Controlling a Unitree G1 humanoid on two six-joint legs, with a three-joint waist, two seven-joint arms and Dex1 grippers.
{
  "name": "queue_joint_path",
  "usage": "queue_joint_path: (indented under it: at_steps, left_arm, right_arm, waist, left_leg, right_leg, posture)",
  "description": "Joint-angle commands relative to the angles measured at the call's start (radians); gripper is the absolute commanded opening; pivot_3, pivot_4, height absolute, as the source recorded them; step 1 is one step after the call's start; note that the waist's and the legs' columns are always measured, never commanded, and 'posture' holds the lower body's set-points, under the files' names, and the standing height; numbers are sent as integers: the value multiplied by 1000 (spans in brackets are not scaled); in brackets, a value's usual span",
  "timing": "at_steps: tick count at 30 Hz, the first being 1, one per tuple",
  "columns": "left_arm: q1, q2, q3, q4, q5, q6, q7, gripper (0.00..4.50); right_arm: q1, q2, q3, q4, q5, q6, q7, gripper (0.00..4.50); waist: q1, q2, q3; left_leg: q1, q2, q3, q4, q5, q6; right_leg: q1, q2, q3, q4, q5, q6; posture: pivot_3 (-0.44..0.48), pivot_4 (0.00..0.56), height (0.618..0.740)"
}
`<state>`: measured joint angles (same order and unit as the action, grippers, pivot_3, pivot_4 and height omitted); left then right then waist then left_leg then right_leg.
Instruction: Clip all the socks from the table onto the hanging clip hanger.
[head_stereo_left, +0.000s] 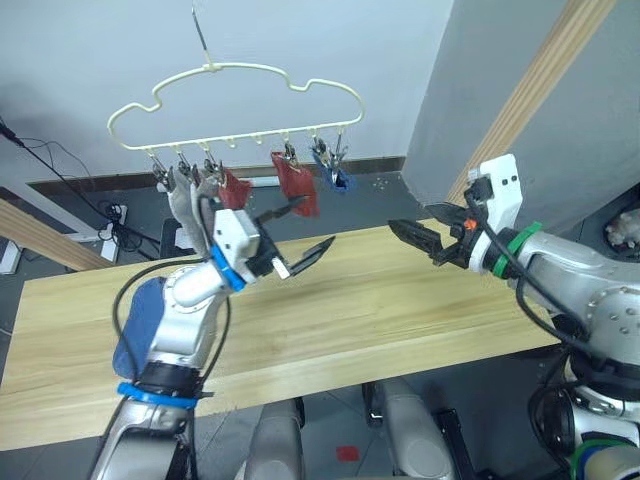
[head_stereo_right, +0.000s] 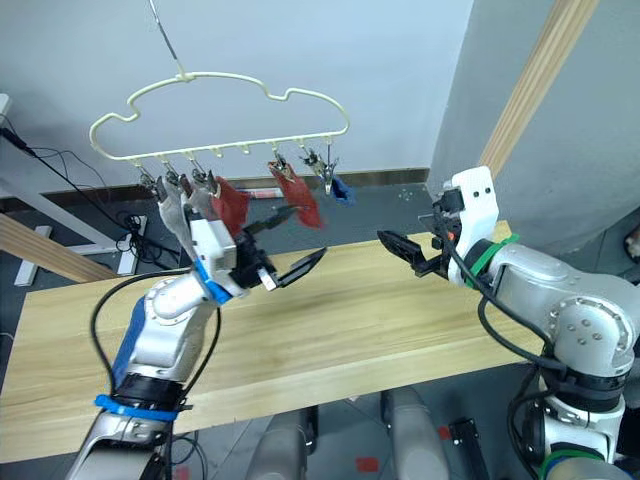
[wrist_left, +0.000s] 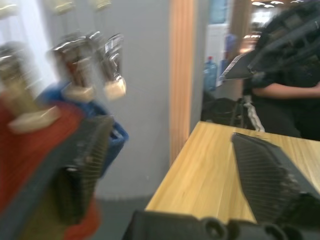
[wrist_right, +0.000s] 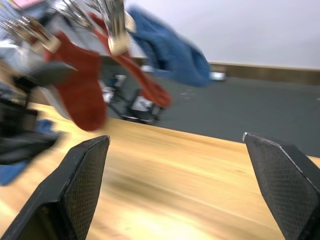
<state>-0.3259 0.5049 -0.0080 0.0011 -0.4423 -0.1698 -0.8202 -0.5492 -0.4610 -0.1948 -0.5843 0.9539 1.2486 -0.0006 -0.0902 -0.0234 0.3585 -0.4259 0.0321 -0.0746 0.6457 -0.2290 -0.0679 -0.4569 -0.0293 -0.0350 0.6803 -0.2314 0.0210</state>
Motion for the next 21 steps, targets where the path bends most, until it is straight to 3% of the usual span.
queue_joint_path:
  at_steps: [1,2,5,10,16,19,21]
  left_arm:
    - [147,114,122,-246,-248,254,-27,4459]
    - [194,150,155,-302,-310,323,-28,4459]
    - [277,213,246,-391,-429,436,-22,4500]
    - [324,241,331,-450,-481,505,-23,4500]
    - [333,212,348,-509,-449,516,38,4500]
    - [346,203,354,-544,-450,525,64,4500]
    - [352,198,355,-559,-447,528,75,4500]
  right_arm:
    - [38,6,144,-82,-238,-237,-15,4500]
    - [46,15,184,-89,-303,-299,-22,4500]
    - [55,74,270,-91,-427,-409,-51,3882]
    - [50,157,364,-61,-596,-502,-100,2138]
    - [38,260,426,4,-751,-609,-124,2138]
    - [10,308,432,66,-784,-632,-109,1534]
    - [-7,336,431,103,-807,-648,-104,1534]
  waist:
    - [-1,0,0]
    - [-3,0,0]
    - [8,1,1]
    - [39,2,1]
    - [53,2,1]
    - [55,2,2]
    - [57,2,2]
  left_leg:
    - [0,1,0,0,0,0]
    - [1,1,1,-1,0,0]
    - [2,1,1,-1,0,0]
    - [2,0,1,-1,0,-1]
    - [1,0,1,-2,0,-1]
    - [1,0,1,-2,0,-1]
    - [1,0,1,-2,0,-1]
  right_leg:
    - [0,0,1,-1,0,0]
    - [0,1,1,-1,0,0]
    - [0,1,2,-1,0,0]
    - [0,0,2,-1,0,0]
    - [0,0,3,-3,0,0]
    - [0,1,3,-3,0,0]
    - [0,1,3,-3,0,0]
  posture:
    - [-76,348,740]
    - [-63,358,740]
    - [-45,367,740]
    - [-26,374,740]
    - [12,386,740]
    - [30,388,740]
    - [38,386,740]
